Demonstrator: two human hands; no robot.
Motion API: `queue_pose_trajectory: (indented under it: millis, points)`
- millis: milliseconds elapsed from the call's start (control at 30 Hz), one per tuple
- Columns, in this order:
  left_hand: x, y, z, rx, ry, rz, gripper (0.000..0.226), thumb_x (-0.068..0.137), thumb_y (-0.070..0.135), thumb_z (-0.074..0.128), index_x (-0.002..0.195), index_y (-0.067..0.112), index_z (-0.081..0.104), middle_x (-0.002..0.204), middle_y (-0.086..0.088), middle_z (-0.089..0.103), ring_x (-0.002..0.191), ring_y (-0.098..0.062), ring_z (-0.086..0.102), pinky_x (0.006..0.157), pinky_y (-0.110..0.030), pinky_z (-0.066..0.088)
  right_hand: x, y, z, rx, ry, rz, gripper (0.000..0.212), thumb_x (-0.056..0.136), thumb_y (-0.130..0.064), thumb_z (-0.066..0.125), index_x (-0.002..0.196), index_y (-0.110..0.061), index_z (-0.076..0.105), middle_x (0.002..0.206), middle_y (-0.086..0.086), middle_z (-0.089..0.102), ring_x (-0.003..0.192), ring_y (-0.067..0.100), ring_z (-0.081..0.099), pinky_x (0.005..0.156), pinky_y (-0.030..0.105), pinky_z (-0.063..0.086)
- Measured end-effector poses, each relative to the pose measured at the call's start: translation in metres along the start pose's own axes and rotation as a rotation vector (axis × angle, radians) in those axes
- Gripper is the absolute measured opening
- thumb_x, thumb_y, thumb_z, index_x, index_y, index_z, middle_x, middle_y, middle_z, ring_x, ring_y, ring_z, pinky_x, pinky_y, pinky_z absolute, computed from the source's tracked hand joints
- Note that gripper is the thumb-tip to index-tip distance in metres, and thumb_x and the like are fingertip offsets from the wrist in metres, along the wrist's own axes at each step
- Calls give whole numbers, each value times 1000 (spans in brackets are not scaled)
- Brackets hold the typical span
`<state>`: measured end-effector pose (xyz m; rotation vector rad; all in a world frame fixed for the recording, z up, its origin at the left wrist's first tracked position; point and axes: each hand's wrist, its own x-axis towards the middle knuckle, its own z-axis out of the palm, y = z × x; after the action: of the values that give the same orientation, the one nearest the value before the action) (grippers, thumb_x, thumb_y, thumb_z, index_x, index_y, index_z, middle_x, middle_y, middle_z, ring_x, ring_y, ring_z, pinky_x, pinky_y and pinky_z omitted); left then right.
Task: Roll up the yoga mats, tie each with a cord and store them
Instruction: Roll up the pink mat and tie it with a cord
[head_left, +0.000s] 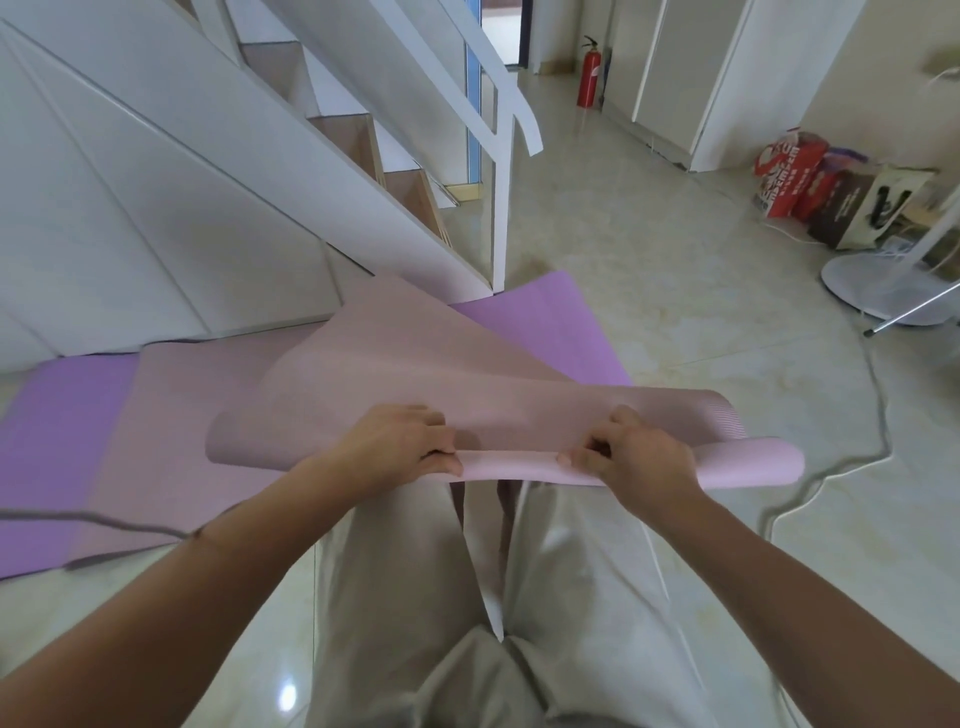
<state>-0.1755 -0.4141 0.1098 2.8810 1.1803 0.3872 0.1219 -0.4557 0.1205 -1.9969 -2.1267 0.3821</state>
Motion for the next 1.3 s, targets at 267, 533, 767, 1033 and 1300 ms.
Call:
queue_pose_trajectory:
  millis: [267, 533, 767, 1033, 1300]
  points:
    - [3, -15, 2, 69, 181, 193, 56, 98, 60, 36, 72, 26, 71, 74, 2, 55, 59, -18, 55, 42, -25, 36, 4, 1, 1, 51, 46, 27, 34, 84, -65, 59, 72, -34, 54, 89, -10, 53, 80, 15, 56, 63, 30, 36]
    - [7, -28, 7, 21, 170, 202, 55, 90, 63, 49, 64, 18, 64, 69, 1, 50, 57, -21, 50, 44, -26, 39, 25, 7, -2, -18, 85, 82, 44, 78, -62, 68, 79, -23, 49, 76, -6, 56, 73, 21, 54, 59, 31, 35]
    - [8, -29, 1, 10, 213, 66, 46, 76, 63, 53, 77, 19, 66, 62, 6, 61, 50, -21, 58, 48, -26, 46, 22, 28, 33, -159, 858, -571, 45, 91, -41, 63, 57, -13, 55, 52, 3, 48, 46, 24, 49, 42, 31, 34]
    - [-27, -17, 11, 199, 292, 139, 38, 91, 49, 54, 89, 19, 77, 84, -4, 64, 69, -26, 58, 56, -32, 42, -6, 37, 33, -171, 710, -536, 35, 84, -55, 68, 79, -21, 76, 81, 0, 65, 72, 28, 58, 67, 37, 40]
    - [-17, -31, -17, -115, 47, -180, 72, 90, 77, 27, 120, 28, 72, 93, 3, 65, 84, -23, 62, 72, -28, 42, 13, 19, 3, 107, 226, -34, 50, 81, -73, 43, 88, -31, 70, 76, -12, 59, 87, 18, 56, 78, 35, 31]
